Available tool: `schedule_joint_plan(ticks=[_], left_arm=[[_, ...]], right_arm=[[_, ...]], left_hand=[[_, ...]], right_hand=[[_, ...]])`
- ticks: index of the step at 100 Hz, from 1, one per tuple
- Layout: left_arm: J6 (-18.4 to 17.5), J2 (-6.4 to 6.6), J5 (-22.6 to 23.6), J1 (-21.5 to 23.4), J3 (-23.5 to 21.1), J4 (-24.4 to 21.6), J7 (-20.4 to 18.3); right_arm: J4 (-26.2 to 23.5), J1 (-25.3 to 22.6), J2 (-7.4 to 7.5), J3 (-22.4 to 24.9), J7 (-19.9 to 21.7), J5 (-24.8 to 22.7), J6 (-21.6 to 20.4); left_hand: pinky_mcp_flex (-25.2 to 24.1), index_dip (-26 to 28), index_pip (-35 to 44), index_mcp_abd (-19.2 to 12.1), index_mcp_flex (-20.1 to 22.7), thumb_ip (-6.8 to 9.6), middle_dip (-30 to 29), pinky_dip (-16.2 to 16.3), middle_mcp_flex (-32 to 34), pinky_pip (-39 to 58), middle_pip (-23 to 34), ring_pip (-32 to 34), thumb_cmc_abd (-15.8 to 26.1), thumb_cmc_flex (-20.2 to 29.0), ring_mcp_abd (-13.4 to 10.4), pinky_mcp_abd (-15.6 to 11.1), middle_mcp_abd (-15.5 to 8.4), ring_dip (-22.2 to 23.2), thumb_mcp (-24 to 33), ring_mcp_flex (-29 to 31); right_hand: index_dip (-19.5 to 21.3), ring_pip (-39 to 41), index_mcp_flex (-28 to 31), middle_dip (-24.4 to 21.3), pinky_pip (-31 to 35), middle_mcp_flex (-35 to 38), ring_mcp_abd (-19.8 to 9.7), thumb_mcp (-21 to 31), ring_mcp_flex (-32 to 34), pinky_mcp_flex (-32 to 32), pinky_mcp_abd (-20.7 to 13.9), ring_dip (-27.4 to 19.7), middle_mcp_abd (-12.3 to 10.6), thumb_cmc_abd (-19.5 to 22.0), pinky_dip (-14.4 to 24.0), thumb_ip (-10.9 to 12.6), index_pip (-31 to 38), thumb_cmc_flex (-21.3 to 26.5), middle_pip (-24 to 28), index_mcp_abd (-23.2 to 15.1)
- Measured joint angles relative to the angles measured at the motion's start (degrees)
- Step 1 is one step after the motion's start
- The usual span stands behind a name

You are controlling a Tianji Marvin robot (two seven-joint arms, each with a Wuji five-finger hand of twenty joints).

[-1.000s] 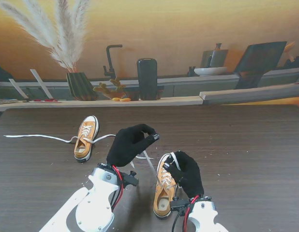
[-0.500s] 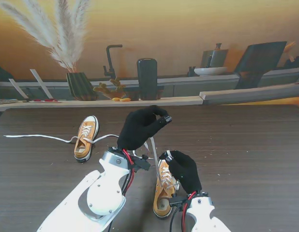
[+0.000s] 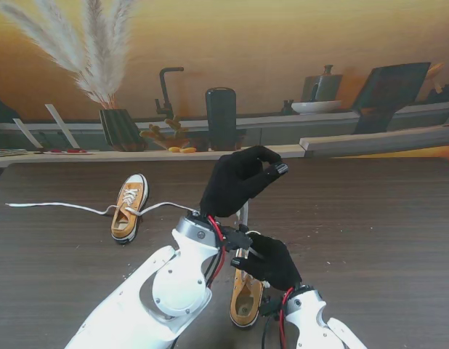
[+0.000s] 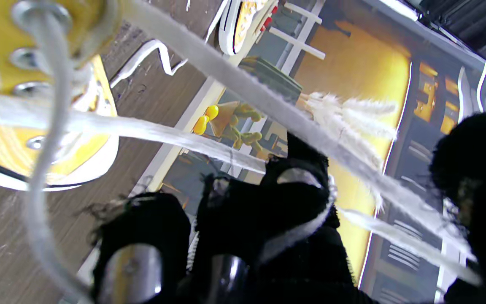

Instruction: Tie the shoelaces into a bow on the shoes

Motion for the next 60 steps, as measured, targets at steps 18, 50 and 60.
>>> schedule_joint_plan(ticks=[18,50,60], left_arm=[[0.04,-1.21,-0.21,-2.50,2.04,1.85,1.28],[0.75,-2.82,1.56,-7.25,4.88,8.22,2.69],[2.35,-2.74,2.28,-8.43,5.24,9.70,0.61]], right_arm=[[-1.53,-0.14,1.29,0.49,3.71,-0.63,-0.07],[-2.02,0.05,2.20,0.62,6.32,-1.14,-2.35],[-1.82,0.22,2.23,0.55,6.36,-1.07,-3.23]], left_hand=[[0.00,-0.01,0.00,-0.01,0.00,0.00,0.00,0.33,0.00,0.00,0.06,0.07,-0.01,0.00,-0.02,0.00,-0.03,0.00,0.01,0.00],[-0.03,-0.03,-0.73,-4.13,-0.10,0.00,0.28,-4.06,-0.71,0.05,-2.52,-3.41,-0.01,-0.62,-0.35,0.34,-0.54,0.00,0.64,0.00],[-4.40,1.48,-4.45,-4.16,-3.38,0.00,2.94,-8.45,-6.33,-2.38,-9.29,-13.73,0.12,-3.69,0.27,2.29,0.18,-0.12,0.54,-1.59]], right_hand=[[-0.03,2.01,4.31,0.83,0.07,2.43,-1.11,1.12,0.73,0.46,-0.81,0.00,-1.16,-2.32,3.90,0.10,1.24,3.57,0.56,-2.24],[-11.52,3.43,10.70,2.80,0.07,3.58,-1.83,1.57,1.03,0.71,-0.87,0.01,-1.95,-5.01,5.28,-7.61,18.88,12.27,1.41,-11.84],[-11.53,3.53,11.98,2.82,0.07,3.59,-1.83,1.53,1.04,0.76,-0.87,0.01,-1.95,-5.01,5.40,-7.60,20.38,14.01,1.49,-12.36]])
